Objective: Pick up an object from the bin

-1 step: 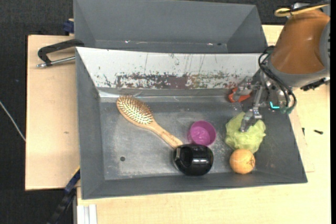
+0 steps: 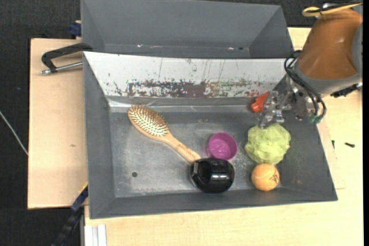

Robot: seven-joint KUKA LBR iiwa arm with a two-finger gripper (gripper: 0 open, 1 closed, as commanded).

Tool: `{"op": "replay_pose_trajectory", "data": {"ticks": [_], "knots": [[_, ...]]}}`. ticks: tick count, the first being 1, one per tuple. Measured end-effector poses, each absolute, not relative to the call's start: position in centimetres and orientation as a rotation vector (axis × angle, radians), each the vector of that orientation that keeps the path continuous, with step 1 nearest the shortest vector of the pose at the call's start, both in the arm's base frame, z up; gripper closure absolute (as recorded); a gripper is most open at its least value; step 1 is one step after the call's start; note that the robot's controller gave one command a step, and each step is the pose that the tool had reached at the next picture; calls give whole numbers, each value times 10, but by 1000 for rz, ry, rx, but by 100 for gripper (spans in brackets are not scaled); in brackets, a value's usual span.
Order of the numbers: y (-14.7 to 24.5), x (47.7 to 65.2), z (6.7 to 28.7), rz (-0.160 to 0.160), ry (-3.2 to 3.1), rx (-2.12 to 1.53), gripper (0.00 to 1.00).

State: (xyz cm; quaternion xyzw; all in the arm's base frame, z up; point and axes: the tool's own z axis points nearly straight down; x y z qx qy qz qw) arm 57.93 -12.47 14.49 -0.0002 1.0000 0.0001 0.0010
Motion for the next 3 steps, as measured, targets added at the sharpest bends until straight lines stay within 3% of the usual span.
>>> {"op": "replay_pose_trajectory", "data": {"ticks": [1,2,3], "knots": [[-125,579,145,0,3140,-1,100],[-112,574,199,2,3142,12,100],[-107,557,259,2,3137,141,100]]}}
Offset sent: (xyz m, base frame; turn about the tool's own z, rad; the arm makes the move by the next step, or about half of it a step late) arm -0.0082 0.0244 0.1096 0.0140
